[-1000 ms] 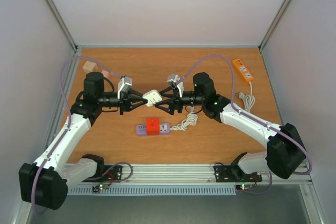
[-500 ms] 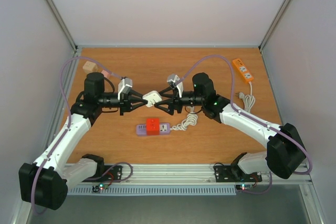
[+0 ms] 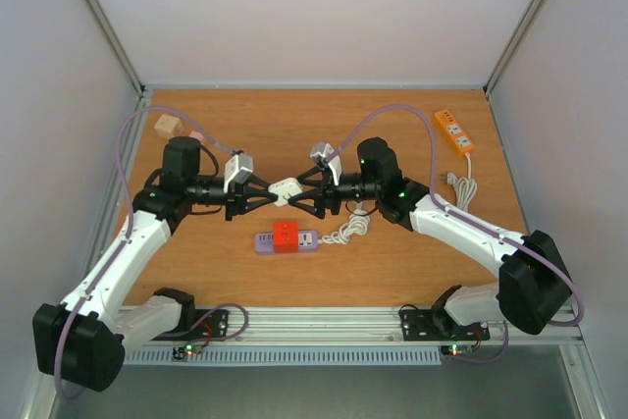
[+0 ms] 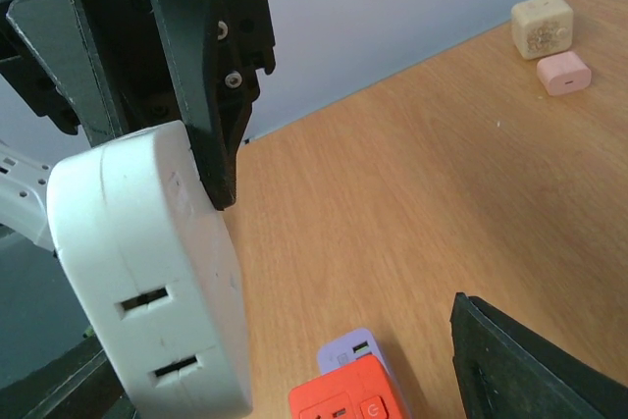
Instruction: Pull the plug off the socket
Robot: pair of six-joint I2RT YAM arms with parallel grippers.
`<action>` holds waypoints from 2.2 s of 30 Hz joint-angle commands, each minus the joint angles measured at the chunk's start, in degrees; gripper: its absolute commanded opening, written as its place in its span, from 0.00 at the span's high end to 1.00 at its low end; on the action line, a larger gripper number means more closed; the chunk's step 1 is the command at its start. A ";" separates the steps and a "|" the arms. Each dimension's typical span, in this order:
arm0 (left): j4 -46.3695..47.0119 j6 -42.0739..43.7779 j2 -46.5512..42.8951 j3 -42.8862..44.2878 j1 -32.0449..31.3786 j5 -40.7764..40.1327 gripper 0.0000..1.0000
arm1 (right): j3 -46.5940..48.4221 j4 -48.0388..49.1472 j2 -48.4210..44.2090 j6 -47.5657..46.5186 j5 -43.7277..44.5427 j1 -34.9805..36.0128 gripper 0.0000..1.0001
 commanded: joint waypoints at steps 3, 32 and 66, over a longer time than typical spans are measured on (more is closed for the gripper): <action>-10.05 6.64 0.64 1.27 -3.79 5.55 0.99 | 1.94 4.91 0.01 0.95 6.73 -0.85 0.23; -12.24 11.03 1.18 0.95 -6.85 -1.60 0.99 | 6.37 3.23 0.15 3.77 6.34 -1.61 0.25; 2.13 -5.56 2.29 0.47 0.77 0.92 0.99 | 7.58 -6.20 -2.33 -5.14 -2.24 -1.56 0.08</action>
